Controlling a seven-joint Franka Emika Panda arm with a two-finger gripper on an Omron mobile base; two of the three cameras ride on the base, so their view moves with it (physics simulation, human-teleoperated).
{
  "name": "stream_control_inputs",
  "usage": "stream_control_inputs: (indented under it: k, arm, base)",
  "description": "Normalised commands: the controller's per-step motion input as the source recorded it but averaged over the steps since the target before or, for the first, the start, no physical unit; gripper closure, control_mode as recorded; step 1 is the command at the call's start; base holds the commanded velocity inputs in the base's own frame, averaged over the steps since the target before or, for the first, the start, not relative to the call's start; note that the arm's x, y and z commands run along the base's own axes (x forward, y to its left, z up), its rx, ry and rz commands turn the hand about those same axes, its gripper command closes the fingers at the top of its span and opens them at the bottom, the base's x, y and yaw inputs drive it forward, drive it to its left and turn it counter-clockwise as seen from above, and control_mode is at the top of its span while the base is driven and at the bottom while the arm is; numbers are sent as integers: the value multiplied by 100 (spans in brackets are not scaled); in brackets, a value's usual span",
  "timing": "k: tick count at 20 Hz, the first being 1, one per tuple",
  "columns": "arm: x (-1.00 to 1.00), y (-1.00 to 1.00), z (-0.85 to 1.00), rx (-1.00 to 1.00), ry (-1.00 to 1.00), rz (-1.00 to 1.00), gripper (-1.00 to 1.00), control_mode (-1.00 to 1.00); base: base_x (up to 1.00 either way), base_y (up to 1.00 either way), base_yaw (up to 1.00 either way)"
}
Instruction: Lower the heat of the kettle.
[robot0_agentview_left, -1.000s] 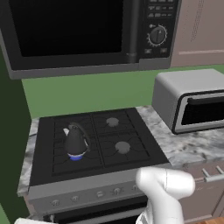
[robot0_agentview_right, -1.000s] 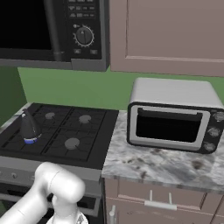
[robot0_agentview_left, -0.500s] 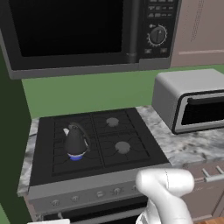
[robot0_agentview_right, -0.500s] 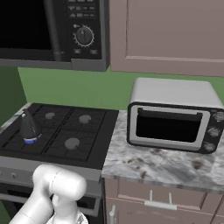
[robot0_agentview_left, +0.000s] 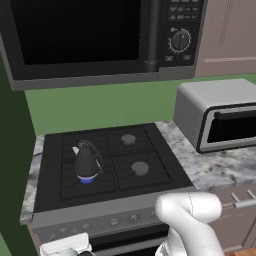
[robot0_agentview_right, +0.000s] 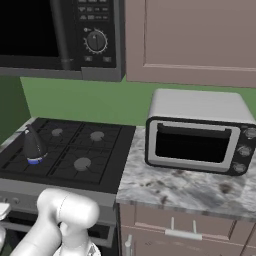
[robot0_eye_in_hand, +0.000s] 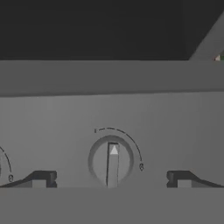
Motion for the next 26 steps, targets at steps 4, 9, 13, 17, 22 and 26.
stream_control_inputs:
  k: [4,9,13,17,22,26]
  arm:
    - [9,2,-18,0,0,6,-100,-100]
    - [4,13,-14,0,0,1,-100,-100]
    - [7,13,-2,4,0,0,-100,-100]
    - [0,11,0,7,0,0,-100,-100]
    - [8,9,0,9,1,0,-100,-100]
    - [22,1,0,9,2,0,-100,-100]
  base:
    - [0,0,0]
    - [0,0,0]
    - [0,0,0]
    - [0,0,0]
    - [0,0,0]
    - [0,0,0]
